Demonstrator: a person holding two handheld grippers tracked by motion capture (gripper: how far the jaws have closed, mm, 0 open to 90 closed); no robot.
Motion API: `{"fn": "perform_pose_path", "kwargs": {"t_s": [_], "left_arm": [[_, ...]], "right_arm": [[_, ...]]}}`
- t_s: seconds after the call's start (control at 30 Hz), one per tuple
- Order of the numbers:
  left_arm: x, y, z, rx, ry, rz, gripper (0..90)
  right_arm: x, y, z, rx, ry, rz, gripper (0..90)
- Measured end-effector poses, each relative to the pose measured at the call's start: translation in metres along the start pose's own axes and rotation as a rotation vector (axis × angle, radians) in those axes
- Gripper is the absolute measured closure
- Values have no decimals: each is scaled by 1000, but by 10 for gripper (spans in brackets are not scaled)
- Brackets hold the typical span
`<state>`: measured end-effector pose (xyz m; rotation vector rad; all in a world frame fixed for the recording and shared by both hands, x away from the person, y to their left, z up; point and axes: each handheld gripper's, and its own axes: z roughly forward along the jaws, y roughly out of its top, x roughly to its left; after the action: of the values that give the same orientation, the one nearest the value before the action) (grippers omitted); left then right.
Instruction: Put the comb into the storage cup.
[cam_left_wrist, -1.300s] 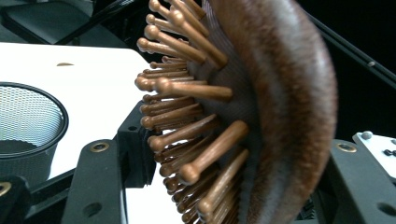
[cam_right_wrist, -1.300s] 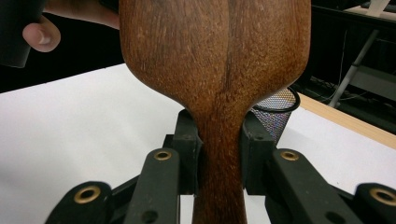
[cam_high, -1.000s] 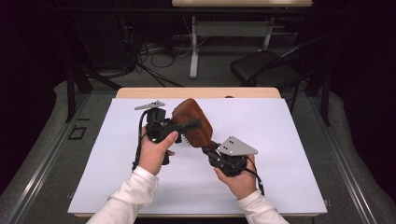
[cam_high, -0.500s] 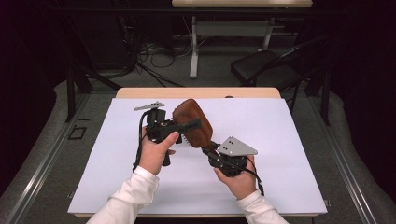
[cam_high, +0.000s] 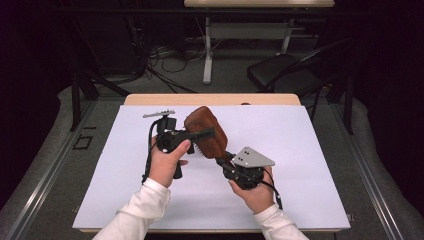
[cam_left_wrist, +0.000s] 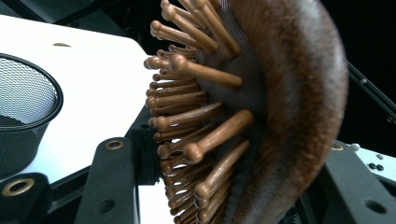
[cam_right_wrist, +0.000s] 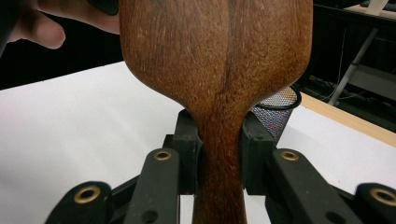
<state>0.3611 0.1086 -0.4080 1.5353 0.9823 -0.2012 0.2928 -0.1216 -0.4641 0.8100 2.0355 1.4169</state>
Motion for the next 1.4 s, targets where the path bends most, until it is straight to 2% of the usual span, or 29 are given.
{"fn": "perform_pose_path", "kwargs": {"t_s": [0.6,1.4], "left_arm": [[1,-1,-1,2,-6,-32,507],[1,-1,0,1,1,-33,516]], "right_arm": [[1,0,1,-2,-3,-3,723],[0,-1,2,3,-2,6,722]]}}
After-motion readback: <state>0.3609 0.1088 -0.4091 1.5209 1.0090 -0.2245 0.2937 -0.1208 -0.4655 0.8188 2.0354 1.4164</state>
